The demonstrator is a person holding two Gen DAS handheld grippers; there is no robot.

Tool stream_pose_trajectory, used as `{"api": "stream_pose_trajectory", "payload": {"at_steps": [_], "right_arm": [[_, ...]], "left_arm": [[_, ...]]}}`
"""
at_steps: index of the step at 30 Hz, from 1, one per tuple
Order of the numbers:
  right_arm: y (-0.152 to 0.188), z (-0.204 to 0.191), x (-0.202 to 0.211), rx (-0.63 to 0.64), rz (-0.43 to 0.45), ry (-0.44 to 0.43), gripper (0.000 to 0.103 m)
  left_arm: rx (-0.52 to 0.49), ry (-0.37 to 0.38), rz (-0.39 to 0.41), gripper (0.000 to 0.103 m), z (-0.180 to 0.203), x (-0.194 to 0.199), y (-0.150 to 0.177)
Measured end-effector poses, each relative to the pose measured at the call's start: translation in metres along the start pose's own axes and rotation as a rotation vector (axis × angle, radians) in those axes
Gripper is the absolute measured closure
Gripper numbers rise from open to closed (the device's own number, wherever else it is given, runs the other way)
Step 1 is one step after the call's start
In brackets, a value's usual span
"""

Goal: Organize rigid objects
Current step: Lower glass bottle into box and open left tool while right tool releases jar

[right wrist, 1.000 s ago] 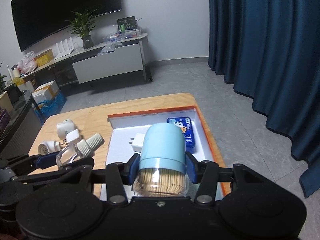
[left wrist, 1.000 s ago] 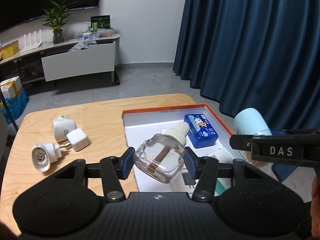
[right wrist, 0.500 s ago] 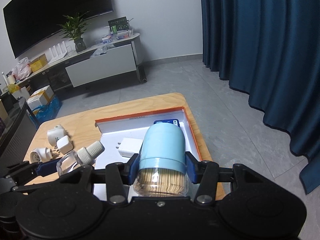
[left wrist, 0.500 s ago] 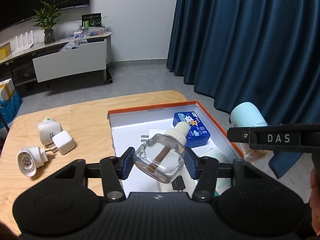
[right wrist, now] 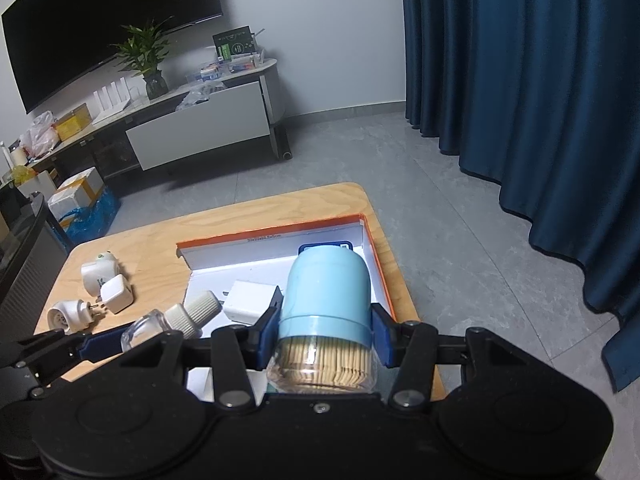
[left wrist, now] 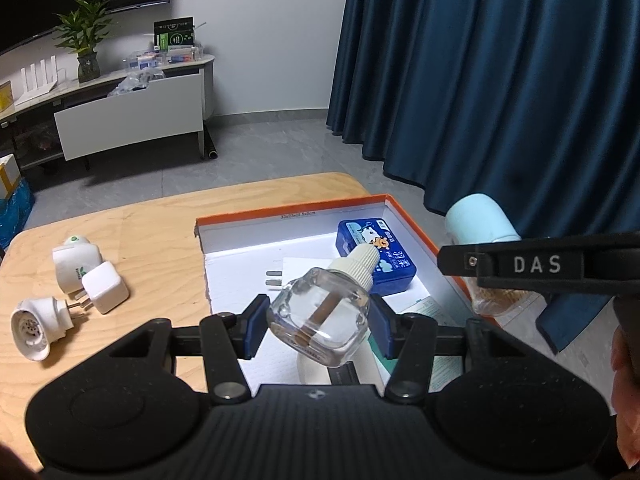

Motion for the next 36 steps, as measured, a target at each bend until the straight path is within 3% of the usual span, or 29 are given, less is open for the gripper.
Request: {"api": "stream_pose_trajectory", "payload": {"at_steps": [19, 22, 29, 36], "right_arm": [[-0.012, -0.006, -0.035, 0.031, -0.021, -0.015, 0.044], [-0.015, 0.0, -0.033, 0.004, 0.002, -0.011, 0.036], [-0.018, 0.014, -0.018, -0.036, 0.05, -0.003, 0.036], [-0.019, 0.013, -0.008, -0.03, 0.07, -0.016, 0.036]], "left_arm": [[0.017, 0.001, -0.031, 0.05, 0.0, -0.023, -0.004], [0.02, 0.001, -0.038, 0.05, 0.0, -0.027, -0.004], [0.042, 0.032, -0.049, 0.049, 0.001, -0.041, -0.005], [0.062, 0.063, -0.039, 0.039, 0.001, -0.042, -0.006]]}}
Point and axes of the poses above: each gripper's, at about its wrist camera, not at the fingertips, and x roughly against the way its jaws point, z to its right, y to its underside, the point moved 3 cm from there along -x, roughly the way its jaws point, and after that the axes turned 7 degrees about y, right-handed, at the moved point
